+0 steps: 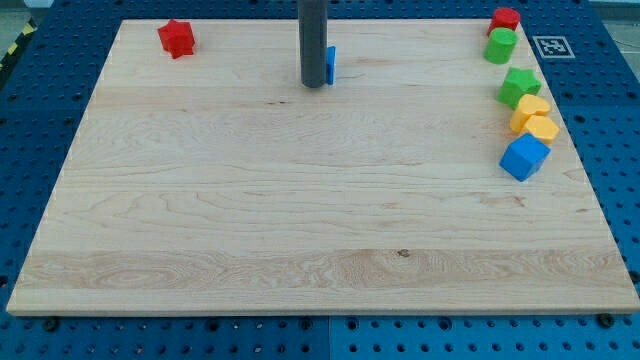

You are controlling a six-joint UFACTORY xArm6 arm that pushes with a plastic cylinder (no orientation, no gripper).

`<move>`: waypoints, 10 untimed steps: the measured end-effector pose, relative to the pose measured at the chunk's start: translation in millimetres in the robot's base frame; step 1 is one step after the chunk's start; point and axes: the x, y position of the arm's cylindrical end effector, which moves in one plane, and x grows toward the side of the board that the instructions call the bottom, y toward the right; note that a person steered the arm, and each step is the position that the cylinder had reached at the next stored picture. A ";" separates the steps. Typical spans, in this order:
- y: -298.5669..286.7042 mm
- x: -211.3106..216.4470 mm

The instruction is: Move the blue triangle to the top center of the board

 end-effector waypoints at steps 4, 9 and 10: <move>40.2 -15.8; -6.9 43.9; -7.4 9.5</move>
